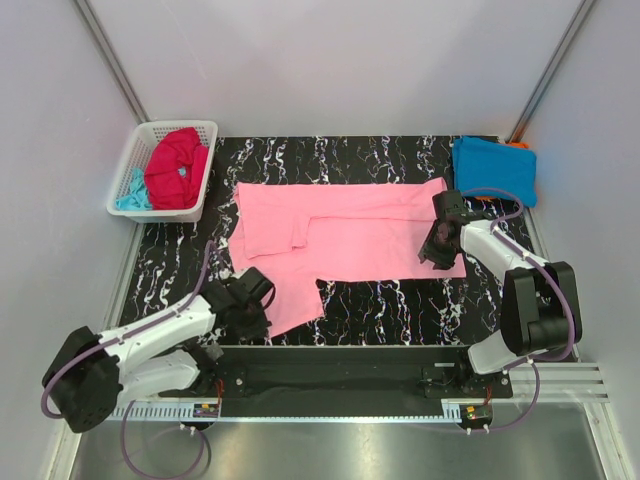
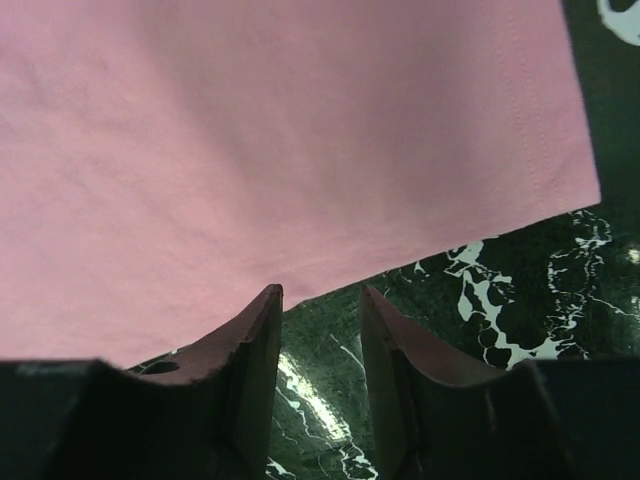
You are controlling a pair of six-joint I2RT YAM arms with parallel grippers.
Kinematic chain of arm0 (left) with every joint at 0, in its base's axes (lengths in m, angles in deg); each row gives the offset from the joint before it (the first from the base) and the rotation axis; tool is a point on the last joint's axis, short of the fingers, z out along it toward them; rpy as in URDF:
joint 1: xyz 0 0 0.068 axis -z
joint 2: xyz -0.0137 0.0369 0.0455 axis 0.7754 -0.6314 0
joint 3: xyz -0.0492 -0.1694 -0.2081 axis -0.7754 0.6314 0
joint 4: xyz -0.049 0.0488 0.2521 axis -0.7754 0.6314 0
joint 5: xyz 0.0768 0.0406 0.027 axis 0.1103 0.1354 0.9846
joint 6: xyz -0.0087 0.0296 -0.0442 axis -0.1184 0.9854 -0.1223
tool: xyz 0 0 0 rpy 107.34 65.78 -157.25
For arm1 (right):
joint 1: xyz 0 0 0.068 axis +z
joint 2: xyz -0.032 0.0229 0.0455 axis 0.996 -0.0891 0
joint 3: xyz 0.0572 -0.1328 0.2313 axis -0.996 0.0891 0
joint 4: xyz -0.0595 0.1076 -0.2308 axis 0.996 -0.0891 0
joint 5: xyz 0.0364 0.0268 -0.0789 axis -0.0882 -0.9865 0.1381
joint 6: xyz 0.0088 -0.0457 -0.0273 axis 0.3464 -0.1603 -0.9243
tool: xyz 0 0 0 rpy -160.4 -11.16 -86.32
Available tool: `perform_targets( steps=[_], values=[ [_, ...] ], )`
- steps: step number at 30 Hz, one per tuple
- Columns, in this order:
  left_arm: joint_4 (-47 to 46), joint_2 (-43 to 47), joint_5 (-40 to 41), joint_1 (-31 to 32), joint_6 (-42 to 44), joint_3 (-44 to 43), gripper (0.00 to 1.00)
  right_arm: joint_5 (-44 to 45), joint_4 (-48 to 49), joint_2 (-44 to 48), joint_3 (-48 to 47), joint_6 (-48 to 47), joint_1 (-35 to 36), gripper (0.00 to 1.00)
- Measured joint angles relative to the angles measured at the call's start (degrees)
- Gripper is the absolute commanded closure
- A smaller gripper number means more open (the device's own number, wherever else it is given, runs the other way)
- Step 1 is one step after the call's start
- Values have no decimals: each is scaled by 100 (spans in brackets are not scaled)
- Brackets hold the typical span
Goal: Fold and stack the t-shirts
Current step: Fold the tshirt
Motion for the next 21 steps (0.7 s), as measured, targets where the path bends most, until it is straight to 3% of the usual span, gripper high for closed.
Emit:
perform_targets(
  steps=[10, 12, 21],
  values=[
    [1019, 645, 713, 7, 4, -678, 100, 872, -111, -63, 0, 590, -378, 59],
    [1106, 649, 780, 7, 7, -715, 100, 883, -136, -87, 15, 671, -603, 54],
    [1259, 540, 986, 7, 74, -831, 100, 802, -111, -109, 264, 717, -1250, 54]
  ],
)
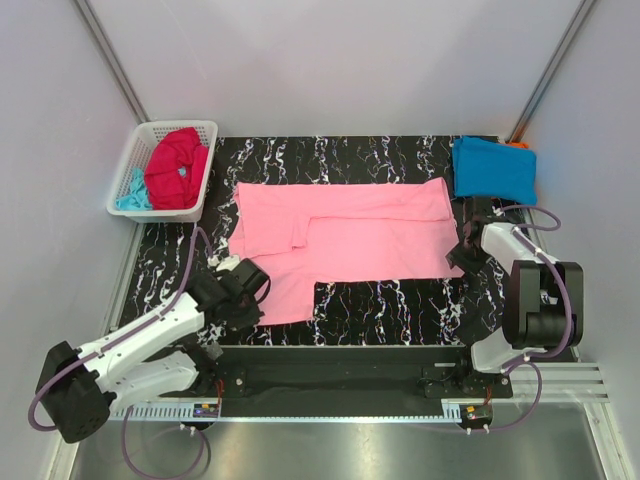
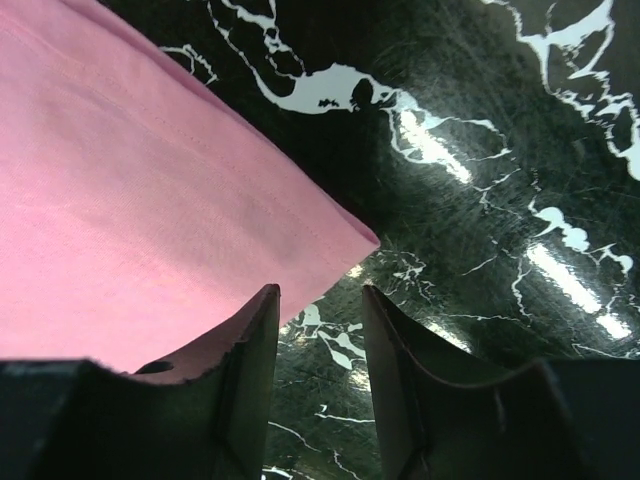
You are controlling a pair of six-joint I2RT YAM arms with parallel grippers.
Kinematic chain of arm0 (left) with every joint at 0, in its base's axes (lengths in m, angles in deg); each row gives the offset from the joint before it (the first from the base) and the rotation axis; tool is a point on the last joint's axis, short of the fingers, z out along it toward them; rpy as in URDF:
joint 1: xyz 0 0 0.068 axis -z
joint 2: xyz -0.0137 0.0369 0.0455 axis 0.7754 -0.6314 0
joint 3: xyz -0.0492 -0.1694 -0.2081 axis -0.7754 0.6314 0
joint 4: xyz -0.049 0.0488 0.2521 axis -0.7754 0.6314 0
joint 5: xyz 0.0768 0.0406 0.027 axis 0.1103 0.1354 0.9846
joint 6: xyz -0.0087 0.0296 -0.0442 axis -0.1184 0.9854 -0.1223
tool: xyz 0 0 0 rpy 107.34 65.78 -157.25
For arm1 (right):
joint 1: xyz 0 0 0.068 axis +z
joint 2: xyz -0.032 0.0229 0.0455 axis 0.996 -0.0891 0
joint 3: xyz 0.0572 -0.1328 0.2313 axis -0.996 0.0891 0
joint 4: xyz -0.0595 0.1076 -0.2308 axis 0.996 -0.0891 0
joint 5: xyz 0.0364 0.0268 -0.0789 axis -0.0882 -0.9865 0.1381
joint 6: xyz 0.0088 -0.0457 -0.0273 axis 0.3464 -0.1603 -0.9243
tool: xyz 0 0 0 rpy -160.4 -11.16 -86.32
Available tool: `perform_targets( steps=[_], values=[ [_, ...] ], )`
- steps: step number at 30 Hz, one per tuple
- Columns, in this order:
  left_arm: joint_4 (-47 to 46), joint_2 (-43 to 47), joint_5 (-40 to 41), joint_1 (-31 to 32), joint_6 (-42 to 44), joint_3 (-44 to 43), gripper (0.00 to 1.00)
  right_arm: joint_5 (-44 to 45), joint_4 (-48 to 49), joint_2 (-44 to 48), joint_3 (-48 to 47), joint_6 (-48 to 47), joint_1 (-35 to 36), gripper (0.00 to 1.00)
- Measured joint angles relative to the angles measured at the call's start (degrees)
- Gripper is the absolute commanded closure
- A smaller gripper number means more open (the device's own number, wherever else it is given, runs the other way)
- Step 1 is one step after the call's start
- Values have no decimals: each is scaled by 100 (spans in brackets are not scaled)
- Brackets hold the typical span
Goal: Fold and stack the t-shirts
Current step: Fold the tshirt
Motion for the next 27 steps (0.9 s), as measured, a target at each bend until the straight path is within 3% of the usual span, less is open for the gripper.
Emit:
perform_targets(
  steps=[12, 19, 22, 23, 27],
  values=[
    [59, -103, 98, 0, 125, -109, 100, -376, 114, -278, 142, 9, -275, 55],
    [70, -111, 131, 0, 146, -109, 100, -437, 164, -302, 140, -35, -328, 73],
    [74, -111, 138, 0, 164, -109, 100, -511, 216, -348, 105, -70, -363, 89],
    [74, -111, 138, 0, 164, -109, 100, -542, 236, -361, 96, -68, -372, 100],
    [94, -111, 155, 0, 164, -116, 100, -612, 273, -374, 87, -90, -398, 100]
  ],
)
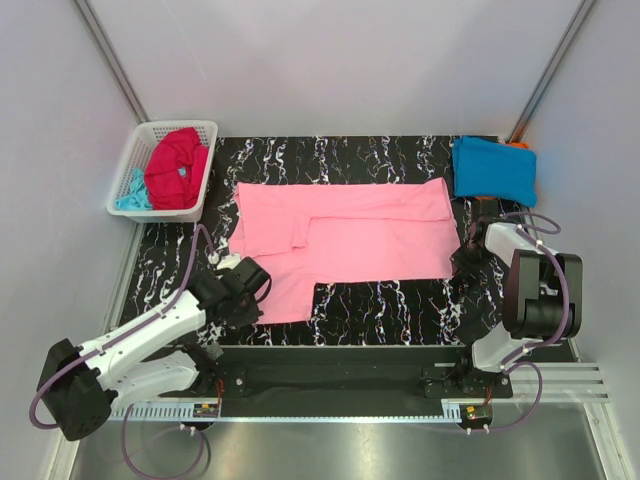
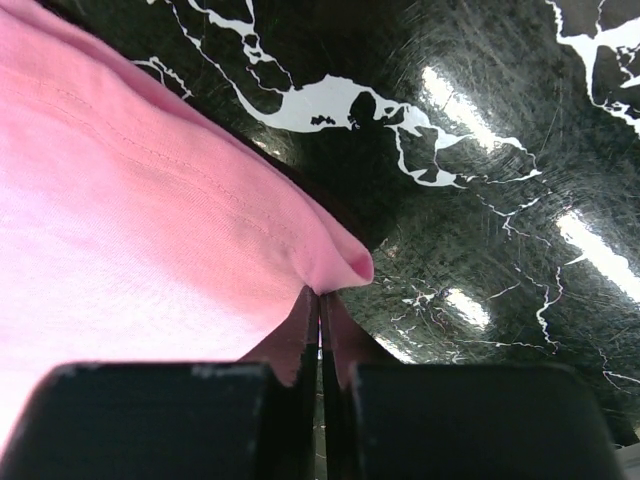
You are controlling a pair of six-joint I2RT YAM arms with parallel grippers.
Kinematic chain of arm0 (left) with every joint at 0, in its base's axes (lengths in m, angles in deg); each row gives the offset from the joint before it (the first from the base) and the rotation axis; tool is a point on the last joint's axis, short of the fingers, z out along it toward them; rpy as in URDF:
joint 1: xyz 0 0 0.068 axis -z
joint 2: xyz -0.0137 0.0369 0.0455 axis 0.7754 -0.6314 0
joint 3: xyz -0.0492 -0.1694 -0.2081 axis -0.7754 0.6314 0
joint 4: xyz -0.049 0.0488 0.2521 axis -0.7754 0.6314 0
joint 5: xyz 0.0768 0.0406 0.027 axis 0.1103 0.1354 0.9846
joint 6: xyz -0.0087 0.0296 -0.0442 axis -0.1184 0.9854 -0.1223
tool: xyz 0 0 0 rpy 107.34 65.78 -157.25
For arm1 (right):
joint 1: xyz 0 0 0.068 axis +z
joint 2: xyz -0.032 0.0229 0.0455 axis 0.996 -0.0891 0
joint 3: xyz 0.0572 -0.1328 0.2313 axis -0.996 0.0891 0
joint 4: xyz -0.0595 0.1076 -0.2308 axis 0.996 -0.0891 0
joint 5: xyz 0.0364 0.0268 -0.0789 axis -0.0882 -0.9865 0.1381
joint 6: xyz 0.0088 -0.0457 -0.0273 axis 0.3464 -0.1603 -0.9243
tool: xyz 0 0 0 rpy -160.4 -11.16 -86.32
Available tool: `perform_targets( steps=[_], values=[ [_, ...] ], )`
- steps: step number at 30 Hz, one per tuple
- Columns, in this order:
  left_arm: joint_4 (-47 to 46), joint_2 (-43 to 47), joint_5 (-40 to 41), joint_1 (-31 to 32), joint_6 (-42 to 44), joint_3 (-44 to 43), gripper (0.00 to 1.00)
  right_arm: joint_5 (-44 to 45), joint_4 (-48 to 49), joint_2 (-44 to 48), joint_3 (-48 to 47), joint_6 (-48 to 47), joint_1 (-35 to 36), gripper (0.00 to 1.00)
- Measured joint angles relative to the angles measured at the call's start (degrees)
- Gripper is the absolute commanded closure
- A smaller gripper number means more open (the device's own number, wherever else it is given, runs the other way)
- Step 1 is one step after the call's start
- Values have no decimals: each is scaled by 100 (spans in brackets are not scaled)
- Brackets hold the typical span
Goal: Fold and stack the t-shirts
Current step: Fold the tshirt
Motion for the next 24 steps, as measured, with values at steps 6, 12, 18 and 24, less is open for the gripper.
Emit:
perform_targets(
  steps=[6, 12, 18, 24],
  values=[
    [197, 76, 188, 0, -26, -195, 100, 2, 50, 74, 66, -15, 0, 100],
    [614, 398, 568, 0, -155, -518, 100, 131, -85, 387, 269, -63, 0, 100],
    [787, 560, 629, 7, -247, -667, 100, 186, -278, 772, 289, -118, -4, 100],
    [929, 949, 647, 11, -372, -647, 100, 179, -389, 981, 367, -151, -4, 100]
  ],
)
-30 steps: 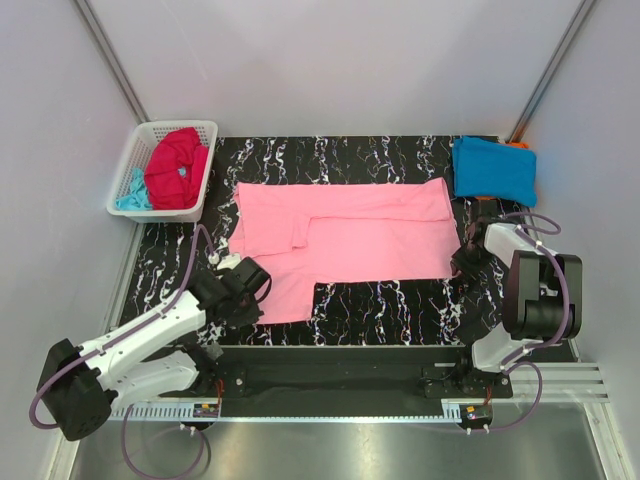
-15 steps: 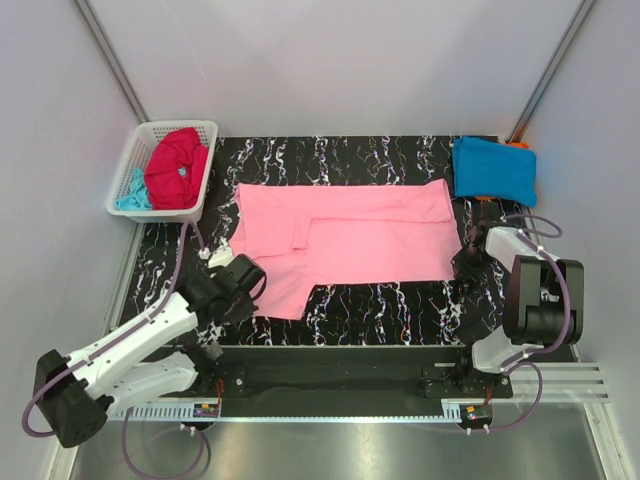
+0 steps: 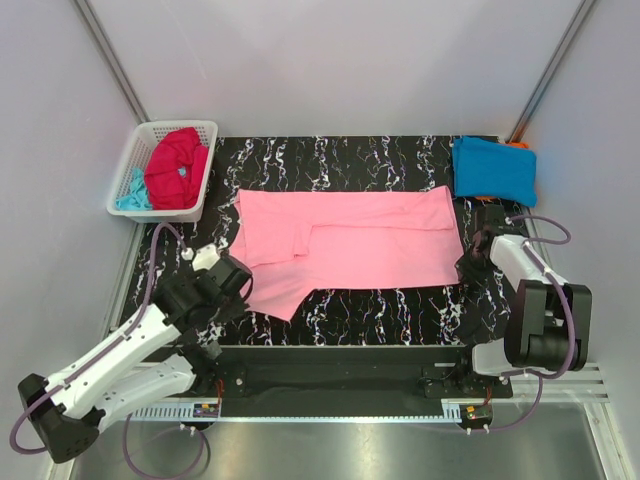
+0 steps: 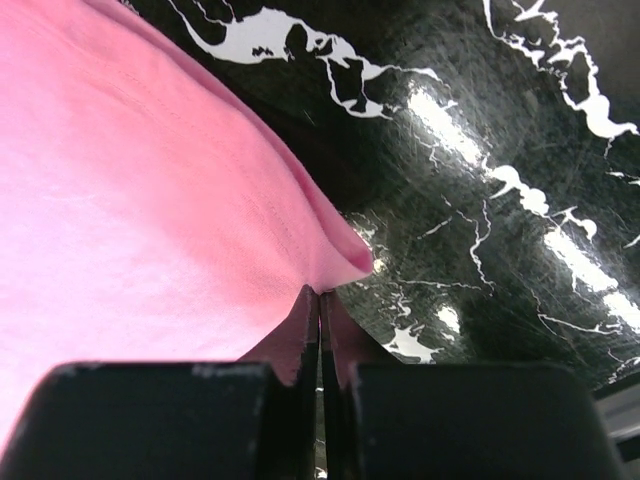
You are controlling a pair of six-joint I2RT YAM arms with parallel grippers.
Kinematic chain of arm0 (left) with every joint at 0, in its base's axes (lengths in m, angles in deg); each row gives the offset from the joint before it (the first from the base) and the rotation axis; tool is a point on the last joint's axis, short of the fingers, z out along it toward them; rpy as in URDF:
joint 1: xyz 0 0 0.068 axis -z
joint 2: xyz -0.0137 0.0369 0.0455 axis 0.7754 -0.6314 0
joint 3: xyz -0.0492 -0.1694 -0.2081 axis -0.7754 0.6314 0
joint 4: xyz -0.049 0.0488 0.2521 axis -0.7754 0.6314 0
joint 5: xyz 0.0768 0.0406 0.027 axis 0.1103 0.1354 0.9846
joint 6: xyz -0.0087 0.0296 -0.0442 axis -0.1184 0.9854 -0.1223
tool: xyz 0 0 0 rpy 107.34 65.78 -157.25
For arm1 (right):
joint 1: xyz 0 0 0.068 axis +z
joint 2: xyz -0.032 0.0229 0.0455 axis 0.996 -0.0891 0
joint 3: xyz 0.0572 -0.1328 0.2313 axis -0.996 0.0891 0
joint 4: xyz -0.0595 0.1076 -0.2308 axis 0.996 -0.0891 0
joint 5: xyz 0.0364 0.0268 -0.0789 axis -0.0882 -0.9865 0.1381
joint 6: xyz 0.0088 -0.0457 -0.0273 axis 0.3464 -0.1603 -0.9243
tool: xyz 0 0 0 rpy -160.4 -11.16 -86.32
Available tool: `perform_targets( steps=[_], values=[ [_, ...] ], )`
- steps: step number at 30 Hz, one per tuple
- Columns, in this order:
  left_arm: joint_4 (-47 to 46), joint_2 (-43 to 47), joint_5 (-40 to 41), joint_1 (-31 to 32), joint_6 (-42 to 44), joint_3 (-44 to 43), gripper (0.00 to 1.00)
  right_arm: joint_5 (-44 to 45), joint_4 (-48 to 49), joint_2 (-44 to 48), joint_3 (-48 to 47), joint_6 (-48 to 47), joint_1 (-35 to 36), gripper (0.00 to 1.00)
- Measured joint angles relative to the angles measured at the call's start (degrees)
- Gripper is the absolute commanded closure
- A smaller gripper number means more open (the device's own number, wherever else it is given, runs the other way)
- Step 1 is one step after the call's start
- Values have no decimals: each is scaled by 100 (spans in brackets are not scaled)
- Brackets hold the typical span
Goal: Fold and stack the t-shirts
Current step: Fold the tshirt
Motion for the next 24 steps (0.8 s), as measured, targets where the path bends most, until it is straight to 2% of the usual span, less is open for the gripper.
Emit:
perform_targets(
  steps=[6, 15, 19, 24],
  values=[
    [177, -66, 345, 0, 63, -372, 100, -15, -122, 247, -17, -15, 0, 100],
    [-59, -1836, 1043, -70, 426, -1967, 100, -160, -153, 107, -586, -57, -2, 100],
    [-160, -2218, 1169, -249, 531, -2159, 100, -164, -146, -94, -763, -87, 0, 100],
    [-170, -2260, 1276, -647, 616, -2164, 100, -162, -160, -284, -898, -122, 0, 100]
  ],
)
